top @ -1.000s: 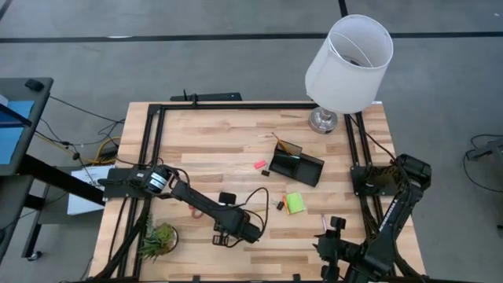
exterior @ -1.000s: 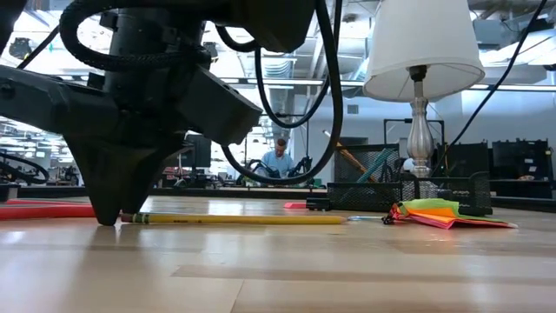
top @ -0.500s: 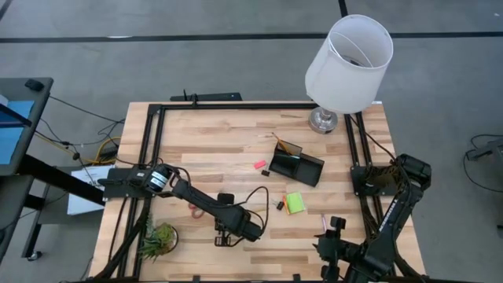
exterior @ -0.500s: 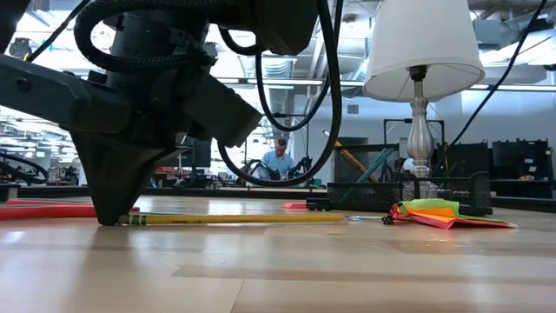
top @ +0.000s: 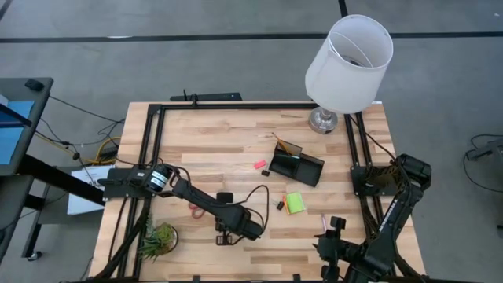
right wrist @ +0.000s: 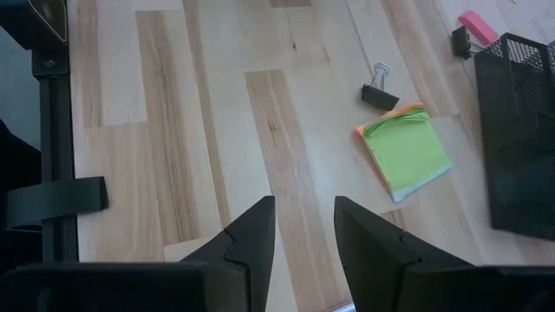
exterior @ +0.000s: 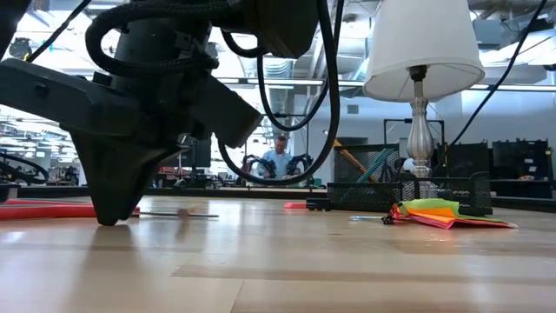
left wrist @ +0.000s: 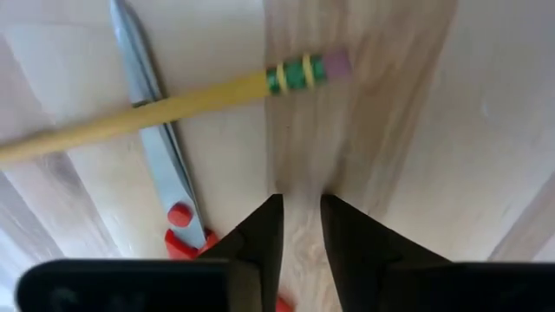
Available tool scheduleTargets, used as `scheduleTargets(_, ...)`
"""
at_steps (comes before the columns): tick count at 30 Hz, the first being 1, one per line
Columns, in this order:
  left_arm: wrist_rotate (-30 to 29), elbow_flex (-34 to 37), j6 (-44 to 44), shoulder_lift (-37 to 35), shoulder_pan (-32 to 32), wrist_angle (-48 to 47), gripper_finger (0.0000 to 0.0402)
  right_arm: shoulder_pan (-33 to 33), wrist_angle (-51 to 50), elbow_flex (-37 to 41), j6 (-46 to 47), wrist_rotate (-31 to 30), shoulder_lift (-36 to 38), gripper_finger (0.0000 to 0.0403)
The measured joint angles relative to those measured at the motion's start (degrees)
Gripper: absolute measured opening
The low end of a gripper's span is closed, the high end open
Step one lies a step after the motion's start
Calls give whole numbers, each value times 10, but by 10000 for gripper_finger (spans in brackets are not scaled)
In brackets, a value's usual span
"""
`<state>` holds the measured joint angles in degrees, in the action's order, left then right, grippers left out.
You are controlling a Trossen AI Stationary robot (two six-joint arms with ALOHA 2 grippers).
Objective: Pick and place office supplies into organizer
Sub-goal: Put the yellow pencil into the desk organizer
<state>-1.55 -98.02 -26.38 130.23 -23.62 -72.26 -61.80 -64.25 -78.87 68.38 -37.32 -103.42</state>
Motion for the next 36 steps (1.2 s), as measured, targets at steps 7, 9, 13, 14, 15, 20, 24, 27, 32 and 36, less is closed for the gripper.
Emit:
scheduleTargets(7, -15, -16, -11, 3, -1, -7, 96, 0, 1, 0, -17, 0, 0, 114)
scheduleTargets(9, -22, -18, -11, 3, -1, -11, 95, 0, 2, 0, -23, -1, 0, 114)
scheduleTargets(13, -24, -19, 3, 3, -1, -10, 91, 1, 3, 0, -24, -1, 0, 114)
scheduleTargets(14, -25, -19, 12, 3, -1, -9, 90, 1, 3, 0, -24, -1, 0, 114)
scheduleTargets(15, -28, -19, 21, 3, -1, -7, 90, 1, 3, 0, -24, -1, 0, 114)
scheduleTargets(20, -87, -19, 91, 2, -1, 16, 89, 1, 3, 0, -25, -2, 0, 114)
scheduleTargets(24, -166, -22, 158, 3, 0, 48, 89, 1, 3, 0, -29, -4, 0, 114)
scheduleTargets(27, -238, -43, 216, 6, 4, 93, 89, 5, 3, 0, -30, -4, 0, 114)
scheduleTargets(32, -303, -80, 388, 5, 17, 210, 89, 18, 7, 0, -59, -4, 0, 114)
scheduleTargets(36, -267, -80, 469, 3, 65, 255, 89, 30, 9, 0, -65, -2, 0, 114)
